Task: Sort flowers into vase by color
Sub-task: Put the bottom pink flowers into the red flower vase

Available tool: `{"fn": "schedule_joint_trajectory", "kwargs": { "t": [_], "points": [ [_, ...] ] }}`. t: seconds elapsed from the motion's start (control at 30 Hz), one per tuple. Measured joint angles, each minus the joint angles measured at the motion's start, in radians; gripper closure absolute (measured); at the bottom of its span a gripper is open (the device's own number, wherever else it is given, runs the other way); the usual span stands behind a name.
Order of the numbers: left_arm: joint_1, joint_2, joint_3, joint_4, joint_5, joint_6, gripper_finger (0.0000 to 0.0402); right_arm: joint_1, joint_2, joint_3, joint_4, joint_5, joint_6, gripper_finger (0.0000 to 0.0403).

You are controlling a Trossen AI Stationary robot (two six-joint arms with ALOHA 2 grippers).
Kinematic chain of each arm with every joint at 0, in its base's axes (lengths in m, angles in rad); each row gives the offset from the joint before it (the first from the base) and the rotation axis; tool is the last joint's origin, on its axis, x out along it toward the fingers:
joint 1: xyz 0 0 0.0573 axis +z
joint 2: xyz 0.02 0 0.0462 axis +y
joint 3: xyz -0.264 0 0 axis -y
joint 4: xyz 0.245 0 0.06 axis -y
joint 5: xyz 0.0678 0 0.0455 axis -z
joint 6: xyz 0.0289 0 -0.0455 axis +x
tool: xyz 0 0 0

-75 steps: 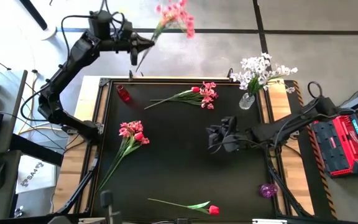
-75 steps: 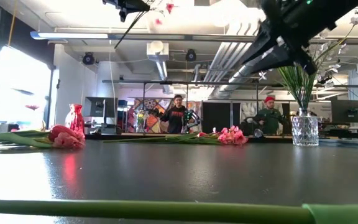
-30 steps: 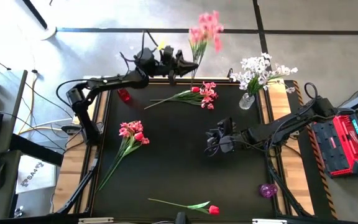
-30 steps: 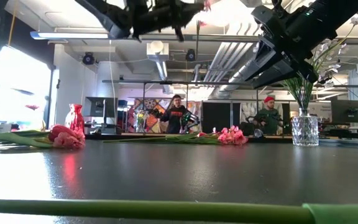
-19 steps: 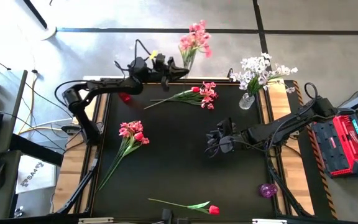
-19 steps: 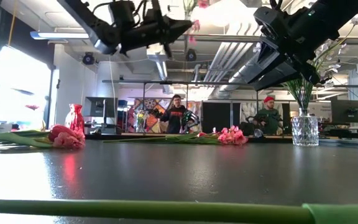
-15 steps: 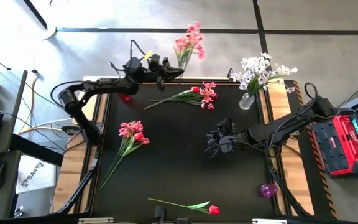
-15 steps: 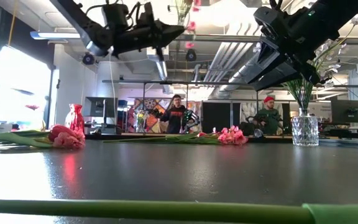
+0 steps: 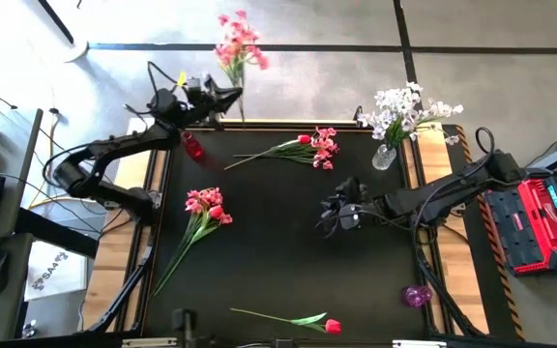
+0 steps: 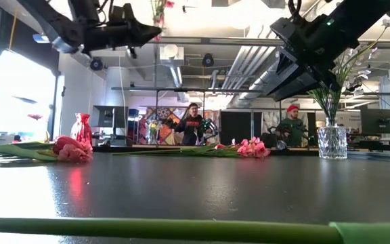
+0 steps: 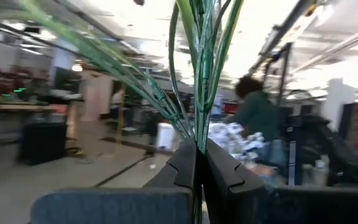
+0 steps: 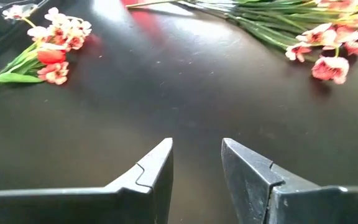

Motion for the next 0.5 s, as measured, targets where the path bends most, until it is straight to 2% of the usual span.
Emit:
{"fn": "schedule_joint_trajectory", "kwargs": {
  "t": [0.17,0.5],
  "points": [
    [0.061,-0.069,-0.056,-0.04,-0.045,-0.003,0.0401,-0.041,0.0,0.0,0.001,-0.003,-0.042,0.0277],
    [0.23,-0.184,-0.153,-0.079,-0.066,0.074,0.0401,-0.124,0.0,0.0,0.014,-0.119,-0.09,0.0277]
  ]
}}
